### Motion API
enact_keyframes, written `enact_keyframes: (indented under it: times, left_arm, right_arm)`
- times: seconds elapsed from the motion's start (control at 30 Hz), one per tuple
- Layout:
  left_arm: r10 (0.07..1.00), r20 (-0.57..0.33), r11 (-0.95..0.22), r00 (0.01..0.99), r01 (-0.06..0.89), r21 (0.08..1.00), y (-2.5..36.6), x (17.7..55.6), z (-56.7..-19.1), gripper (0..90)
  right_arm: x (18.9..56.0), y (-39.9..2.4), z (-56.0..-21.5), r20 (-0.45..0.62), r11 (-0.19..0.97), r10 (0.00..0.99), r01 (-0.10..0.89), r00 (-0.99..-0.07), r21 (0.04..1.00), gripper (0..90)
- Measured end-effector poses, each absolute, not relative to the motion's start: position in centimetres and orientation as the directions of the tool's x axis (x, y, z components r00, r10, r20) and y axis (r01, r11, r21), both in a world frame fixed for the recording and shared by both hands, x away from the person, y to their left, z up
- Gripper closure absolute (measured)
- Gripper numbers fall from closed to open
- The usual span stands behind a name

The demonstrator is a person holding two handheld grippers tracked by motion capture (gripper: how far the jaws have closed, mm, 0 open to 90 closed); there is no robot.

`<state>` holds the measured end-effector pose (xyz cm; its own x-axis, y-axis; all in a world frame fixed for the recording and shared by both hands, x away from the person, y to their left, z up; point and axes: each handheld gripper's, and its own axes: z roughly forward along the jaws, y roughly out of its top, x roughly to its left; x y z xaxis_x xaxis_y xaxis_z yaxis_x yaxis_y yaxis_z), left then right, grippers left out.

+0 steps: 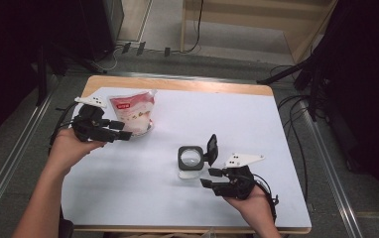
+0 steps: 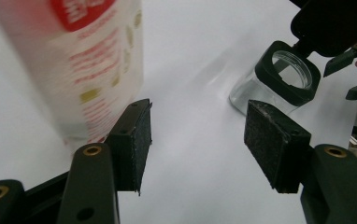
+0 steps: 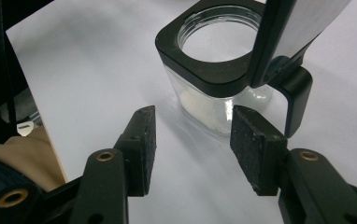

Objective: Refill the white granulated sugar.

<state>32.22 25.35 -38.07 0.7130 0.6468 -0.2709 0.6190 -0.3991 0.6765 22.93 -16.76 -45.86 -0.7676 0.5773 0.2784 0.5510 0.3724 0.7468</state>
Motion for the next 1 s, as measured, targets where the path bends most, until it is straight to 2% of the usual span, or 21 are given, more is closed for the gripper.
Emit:
enact_keyframes:
  times: [0.33, 0.6, 1.0]
  left_arm:
    - [0.718, -0.257, -0.351, 0.647, 0.656, 0.669, 27.5, 32.7, -38.3, 39.2]
    - [0.728, -0.268, -0.323, 0.631, 0.661, 0.677, 27.9, 34.2, -39.1, 37.7]
    - [0.708, -0.263, -0.336, 0.655, 0.641, 0.691, 26.7, 36.7, -40.2, 40.9]
  right_arm:
    - [22.8, -16.7, -45.9, 0.282, 0.368, 0.576, 0.551, -0.768, 0.749, 50.2]
    - [22.7, -16.5, -46.0, 0.281, 0.380, 0.569, 0.550, -0.773, 0.744, 50.2]
    - [21.7, -15.5, -46.2, 0.304, 0.381, 0.553, 0.561, -0.775, 0.735, 47.4]
